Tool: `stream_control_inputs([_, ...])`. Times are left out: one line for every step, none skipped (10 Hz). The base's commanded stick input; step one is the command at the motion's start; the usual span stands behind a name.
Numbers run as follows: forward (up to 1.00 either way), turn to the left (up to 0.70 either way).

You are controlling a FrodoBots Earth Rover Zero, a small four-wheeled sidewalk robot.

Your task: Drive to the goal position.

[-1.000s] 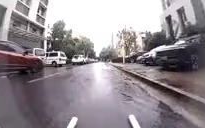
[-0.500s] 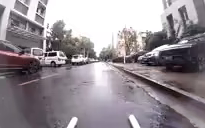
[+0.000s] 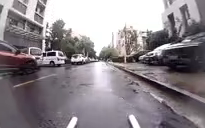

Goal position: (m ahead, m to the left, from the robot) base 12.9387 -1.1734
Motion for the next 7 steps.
stream_control_inputs([0.70,0.00])
stream_control_inputs([0.70,0.00])
stream_control_inputs([0.70,0.00])
stream_control_inputs([0.70,0.00])
stream_control_inputs([0.70,0.00])
stream_control_inputs([0.70,0.00])
stream_control_inputs([0.70,0.00])
